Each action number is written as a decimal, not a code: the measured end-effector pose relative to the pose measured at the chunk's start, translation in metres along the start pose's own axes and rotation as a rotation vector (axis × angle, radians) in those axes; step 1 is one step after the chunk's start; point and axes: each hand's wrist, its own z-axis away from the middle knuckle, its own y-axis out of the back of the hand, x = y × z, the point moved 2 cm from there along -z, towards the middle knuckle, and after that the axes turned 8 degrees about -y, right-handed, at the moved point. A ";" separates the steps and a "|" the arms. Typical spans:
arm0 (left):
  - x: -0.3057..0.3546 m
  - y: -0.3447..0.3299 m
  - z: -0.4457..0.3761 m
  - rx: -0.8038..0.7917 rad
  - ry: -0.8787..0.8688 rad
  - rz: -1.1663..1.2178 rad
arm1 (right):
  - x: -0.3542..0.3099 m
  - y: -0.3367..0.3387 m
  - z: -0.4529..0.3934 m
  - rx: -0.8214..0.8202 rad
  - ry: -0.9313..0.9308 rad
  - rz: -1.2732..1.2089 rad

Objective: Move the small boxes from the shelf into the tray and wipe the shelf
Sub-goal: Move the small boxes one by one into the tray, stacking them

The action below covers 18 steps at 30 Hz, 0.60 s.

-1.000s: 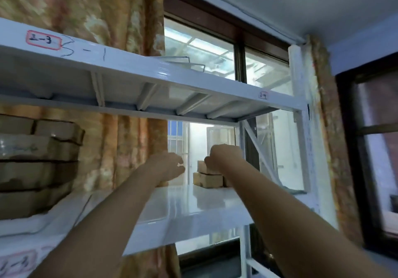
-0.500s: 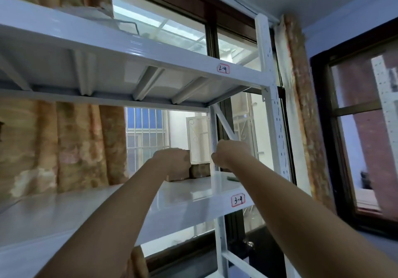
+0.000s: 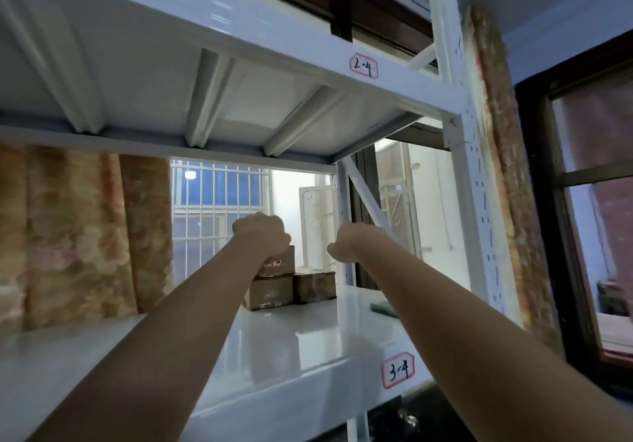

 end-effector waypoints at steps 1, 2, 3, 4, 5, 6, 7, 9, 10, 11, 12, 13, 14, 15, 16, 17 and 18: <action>0.001 -0.004 -0.007 -0.010 0.010 0.008 | -0.001 -0.006 -0.009 -0.026 -0.001 -0.014; 0.002 -0.007 -0.014 -0.019 0.019 0.023 | -0.003 -0.013 -0.017 -0.053 0.001 -0.020; 0.003 -0.011 -0.020 -0.026 0.026 0.039 | -0.005 -0.018 -0.024 -0.080 0.006 -0.020; 0.004 -0.014 -0.026 -0.032 0.037 0.051 | -0.007 -0.024 -0.030 -0.103 0.015 -0.011; 0.006 -0.018 -0.031 -0.041 0.051 0.059 | -0.010 -0.029 -0.038 -0.123 0.031 0.000; 0.007 -0.022 -0.035 -0.055 0.069 0.062 | -0.013 -0.032 -0.045 -0.138 0.056 0.012; 0.008 -0.025 -0.039 -0.070 0.088 0.064 | -0.017 -0.034 -0.052 -0.149 0.087 0.024; 0.010 -0.032 -0.046 -0.096 0.125 0.067 | -0.024 -0.037 -0.064 -0.169 0.163 0.047; 0.010 -0.034 -0.050 -0.110 0.140 0.069 | -0.028 -0.039 -0.068 -0.187 0.201 0.053; 0.011 -0.036 -0.053 -0.128 0.150 0.073 | -0.033 -0.041 -0.072 -0.212 0.233 0.056; 0.010 -0.038 -0.056 -0.153 0.160 0.081 | -0.037 -0.043 -0.077 -0.243 0.255 0.055; 0.011 -0.040 -0.058 -0.188 0.167 0.083 | -0.041 -0.047 -0.081 -0.274 0.269 0.053; 0.012 -0.041 -0.061 -0.230 0.174 0.080 | -0.044 -0.051 -0.085 -0.299 0.279 0.043; 0.012 -0.042 -0.063 -0.271 0.182 0.072 | -0.046 -0.054 -0.089 -0.317 0.285 0.027; 0.013 -0.042 -0.066 -0.307 0.190 0.058 | -0.047 -0.057 -0.092 -0.335 0.285 0.004; 0.014 -0.041 -0.068 -0.334 0.200 0.055 | -0.047 -0.059 -0.095 -0.355 0.281 -0.019; 0.014 -0.040 -0.071 -0.346 0.215 0.070 | -0.048 -0.062 -0.097 -0.373 0.278 -0.032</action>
